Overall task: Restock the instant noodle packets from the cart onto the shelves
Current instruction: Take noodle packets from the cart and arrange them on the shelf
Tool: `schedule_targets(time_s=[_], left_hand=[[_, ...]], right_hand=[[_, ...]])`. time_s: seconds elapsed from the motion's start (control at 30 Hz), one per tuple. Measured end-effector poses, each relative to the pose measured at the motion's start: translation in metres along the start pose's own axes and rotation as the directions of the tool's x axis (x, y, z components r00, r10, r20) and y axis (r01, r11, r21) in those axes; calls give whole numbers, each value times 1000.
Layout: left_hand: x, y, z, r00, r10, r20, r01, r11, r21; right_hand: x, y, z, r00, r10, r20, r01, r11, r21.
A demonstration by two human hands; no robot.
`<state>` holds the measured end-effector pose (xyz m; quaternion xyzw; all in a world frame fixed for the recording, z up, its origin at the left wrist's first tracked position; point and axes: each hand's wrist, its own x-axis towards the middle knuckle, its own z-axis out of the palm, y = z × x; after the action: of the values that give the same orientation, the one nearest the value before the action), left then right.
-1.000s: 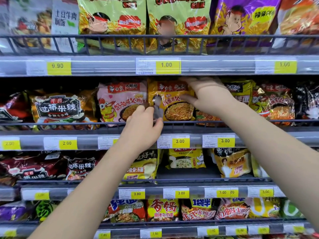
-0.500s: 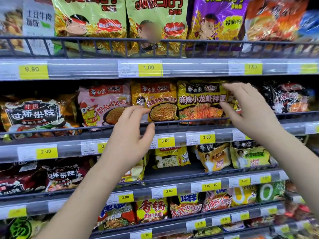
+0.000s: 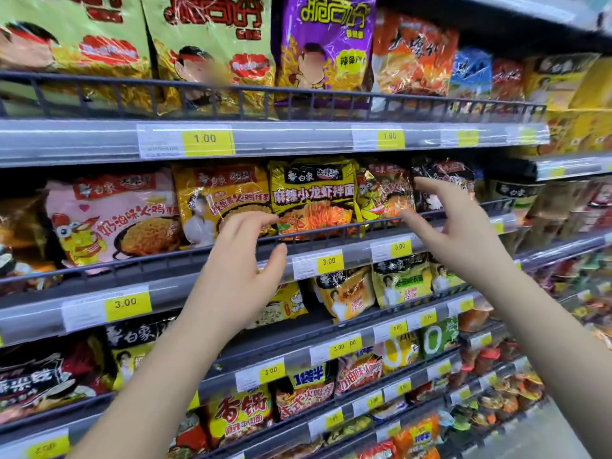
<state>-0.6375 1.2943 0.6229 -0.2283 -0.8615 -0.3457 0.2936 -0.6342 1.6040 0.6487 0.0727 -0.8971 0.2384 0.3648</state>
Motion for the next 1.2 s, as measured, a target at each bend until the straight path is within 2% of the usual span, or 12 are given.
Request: schedule_targets(time_s=[0.13,0.27,0.5,0.77,0.9,1.2], left_hand=[[11,7,21,996,-73,-45,75,996,42],[23,14,44,978,-176,-109,188,975,117],[41,24,65,929,-273,-251,335,907,256],[46,31,66,931,-305,-200,359,866,349],[44,36,68,933,-316,-174,357,877,322],[51,34,69,924,-358,-133,382,869,315]], right_hand=[[11,23,2,999,-39,16,38,997,61],[31,43,16,975,-191,115,181,979,92],[54,77,29,935,-328,134,283,919,274],[64,54,52,890,-433,145,363,864,350],[65,45,55,890,-438,129,364,851,378],[76,29,65,904,-396,162,334,890,311]])
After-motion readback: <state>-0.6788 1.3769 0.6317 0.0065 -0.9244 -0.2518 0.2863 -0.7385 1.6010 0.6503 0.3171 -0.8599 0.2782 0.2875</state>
